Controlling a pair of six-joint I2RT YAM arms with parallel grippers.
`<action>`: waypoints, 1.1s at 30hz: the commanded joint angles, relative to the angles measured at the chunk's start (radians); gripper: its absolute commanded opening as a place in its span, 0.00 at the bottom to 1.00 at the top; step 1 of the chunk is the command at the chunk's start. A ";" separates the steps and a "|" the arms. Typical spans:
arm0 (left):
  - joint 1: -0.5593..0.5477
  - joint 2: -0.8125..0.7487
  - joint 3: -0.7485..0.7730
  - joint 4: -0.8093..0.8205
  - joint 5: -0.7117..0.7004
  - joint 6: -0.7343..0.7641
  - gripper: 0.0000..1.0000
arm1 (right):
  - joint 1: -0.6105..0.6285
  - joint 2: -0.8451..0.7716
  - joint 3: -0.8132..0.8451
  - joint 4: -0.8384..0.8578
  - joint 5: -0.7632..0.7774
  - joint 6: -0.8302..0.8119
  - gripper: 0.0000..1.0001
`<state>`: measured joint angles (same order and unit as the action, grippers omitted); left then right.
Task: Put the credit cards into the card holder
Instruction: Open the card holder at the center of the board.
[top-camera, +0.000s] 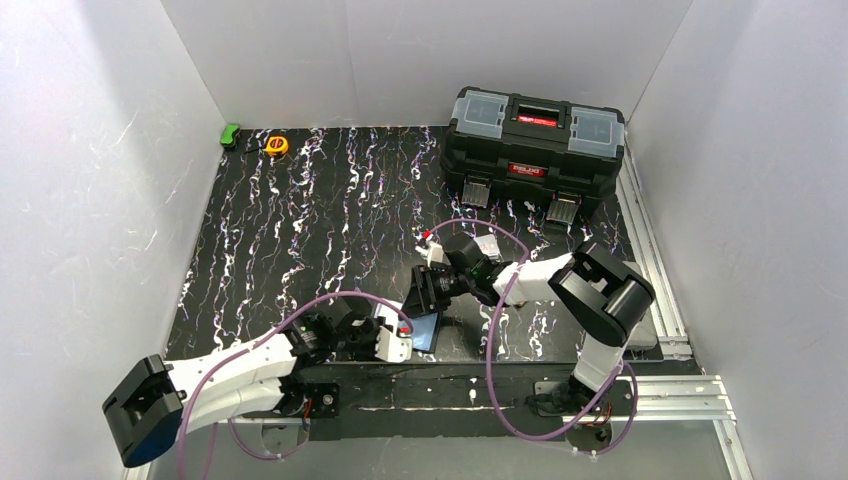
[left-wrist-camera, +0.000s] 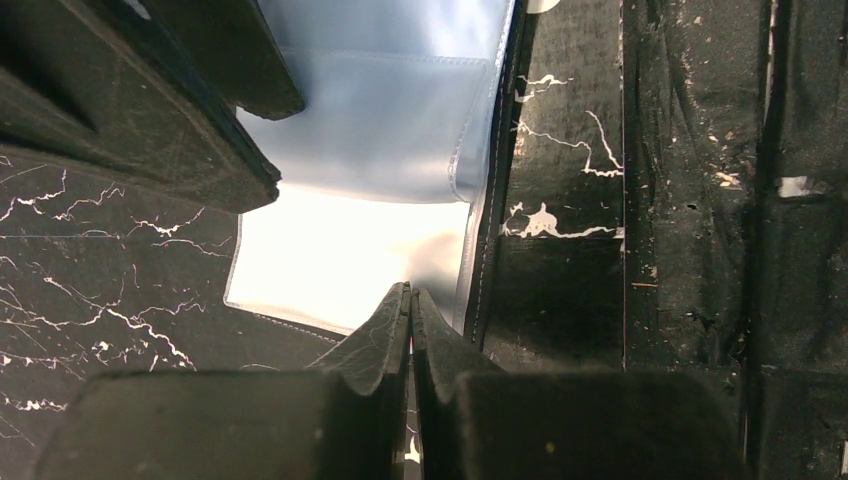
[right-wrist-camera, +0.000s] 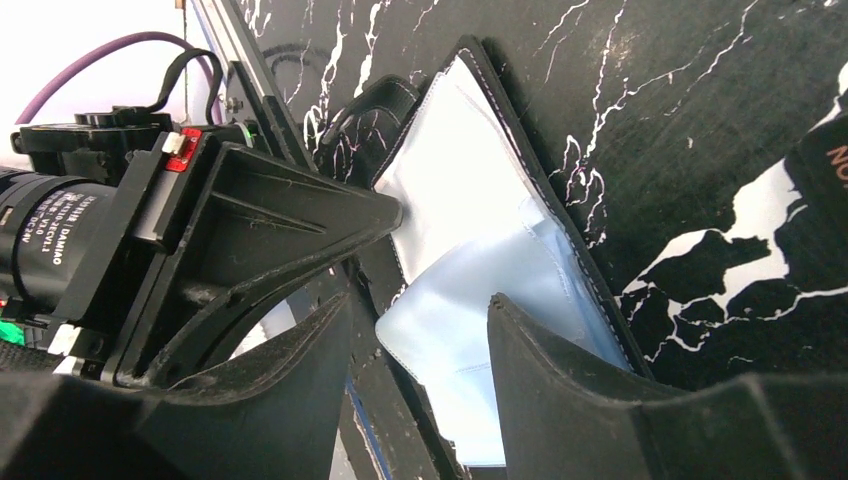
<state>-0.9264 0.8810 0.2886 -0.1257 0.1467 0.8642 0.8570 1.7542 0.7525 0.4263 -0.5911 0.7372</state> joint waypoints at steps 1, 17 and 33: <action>-0.004 -0.018 -0.016 -0.001 0.026 0.000 0.00 | 0.003 0.027 0.044 0.029 -0.025 0.008 0.59; -0.003 -0.253 0.021 -0.175 0.240 -0.066 0.02 | 0.004 0.040 0.053 0.016 -0.020 0.008 0.58; -0.077 -0.080 -0.009 0.167 0.135 -0.050 0.28 | 0.004 0.030 0.039 0.022 -0.010 0.013 0.57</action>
<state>-0.9745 0.7876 0.2855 -0.1032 0.3313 0.8040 0.8577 1.7832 0.7712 0.4225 -0.6018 0.7536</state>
